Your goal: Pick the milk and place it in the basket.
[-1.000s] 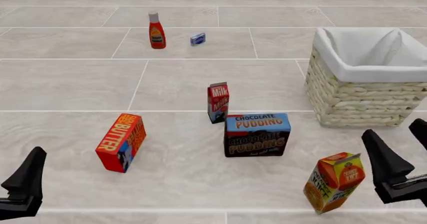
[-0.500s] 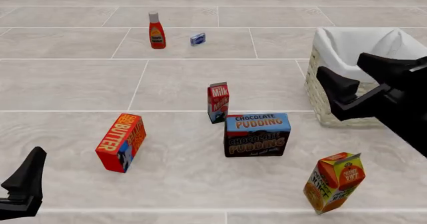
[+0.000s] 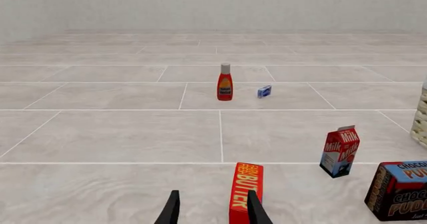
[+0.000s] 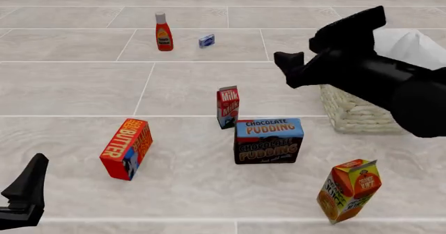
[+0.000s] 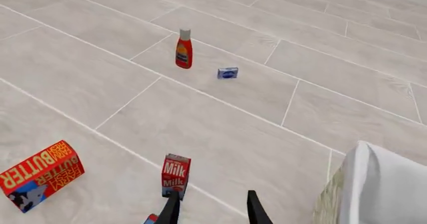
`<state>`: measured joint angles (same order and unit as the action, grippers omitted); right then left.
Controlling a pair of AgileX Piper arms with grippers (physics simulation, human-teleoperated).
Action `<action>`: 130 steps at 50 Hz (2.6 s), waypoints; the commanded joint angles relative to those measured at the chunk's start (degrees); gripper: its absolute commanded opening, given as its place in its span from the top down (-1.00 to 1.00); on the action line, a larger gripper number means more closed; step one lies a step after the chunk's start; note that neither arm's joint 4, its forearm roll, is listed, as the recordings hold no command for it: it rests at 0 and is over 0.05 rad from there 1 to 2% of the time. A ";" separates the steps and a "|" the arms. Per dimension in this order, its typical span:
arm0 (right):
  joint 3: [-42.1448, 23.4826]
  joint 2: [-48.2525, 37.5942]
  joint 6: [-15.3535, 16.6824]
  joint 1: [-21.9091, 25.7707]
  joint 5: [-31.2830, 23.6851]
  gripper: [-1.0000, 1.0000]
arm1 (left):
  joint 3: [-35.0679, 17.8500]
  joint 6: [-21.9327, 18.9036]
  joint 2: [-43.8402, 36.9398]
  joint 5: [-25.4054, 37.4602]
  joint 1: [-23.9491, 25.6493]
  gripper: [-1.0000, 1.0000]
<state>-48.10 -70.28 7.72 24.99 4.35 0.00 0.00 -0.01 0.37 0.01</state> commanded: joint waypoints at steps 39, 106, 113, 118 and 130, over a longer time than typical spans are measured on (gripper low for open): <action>-25.08 -25.93 -6.34 6.10 -11.12 -1.00 | 0.00 -0.01 0.00 0.01 0.00 -1.00; -29.46 -42.74 -10.87 6.06 -5.70 -1.00 | 0.00 0.00 0.00 -0.01 0.00 -1.00; -29.19 -43.74 -11.31 6.18 -5.00 -1.00 | 0.00 -0.01 0.00 0.00 -0.01 -1.00; -29.27 -44.79 -11.57 6.25 -4.55 -1.00 | 0.00 0.00 0.00 -0.01 0.00 -1.00; -29.00 -46.08 -11.73 5.99 -3.75 -1.00 | 0.00 -0.01 0.00 -0.01 0.01 -1.00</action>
<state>-77.28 -115.14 -3.78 31.09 -0.13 0.00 0.00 -0.01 0.38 0.01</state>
